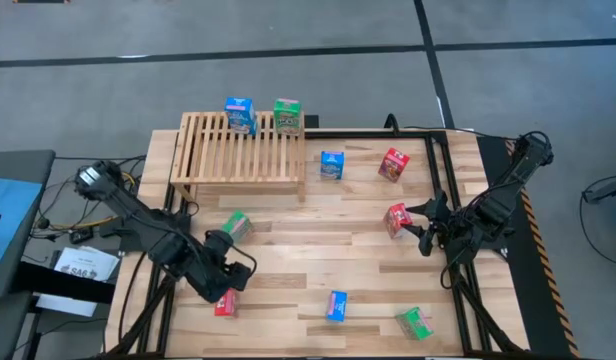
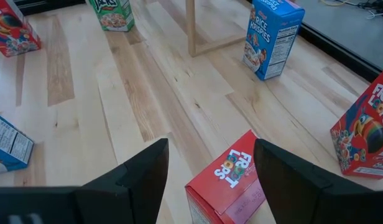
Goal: Stack cereal on shelf
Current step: Put the bottom red cereal box on the shelf
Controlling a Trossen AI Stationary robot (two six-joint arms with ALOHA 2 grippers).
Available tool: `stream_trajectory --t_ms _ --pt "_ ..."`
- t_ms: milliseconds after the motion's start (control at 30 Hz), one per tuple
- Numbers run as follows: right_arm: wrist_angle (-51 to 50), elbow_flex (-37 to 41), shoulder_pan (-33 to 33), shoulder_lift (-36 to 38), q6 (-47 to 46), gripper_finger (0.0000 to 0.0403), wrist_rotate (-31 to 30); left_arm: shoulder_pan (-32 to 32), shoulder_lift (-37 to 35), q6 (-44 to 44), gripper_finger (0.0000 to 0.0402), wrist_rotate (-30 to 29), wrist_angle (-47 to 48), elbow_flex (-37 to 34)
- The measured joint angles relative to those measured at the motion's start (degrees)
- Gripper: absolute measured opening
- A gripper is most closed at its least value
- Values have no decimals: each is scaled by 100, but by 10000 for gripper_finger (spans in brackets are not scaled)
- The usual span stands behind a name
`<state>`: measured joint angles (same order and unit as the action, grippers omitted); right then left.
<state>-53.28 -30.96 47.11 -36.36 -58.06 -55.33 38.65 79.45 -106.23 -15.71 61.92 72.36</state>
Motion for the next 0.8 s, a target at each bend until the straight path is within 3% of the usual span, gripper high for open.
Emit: stream_trajectory --t_ms 800 --pt "0 0 0 0 0 261 0 636 595 -1513 271 339 -22 0"
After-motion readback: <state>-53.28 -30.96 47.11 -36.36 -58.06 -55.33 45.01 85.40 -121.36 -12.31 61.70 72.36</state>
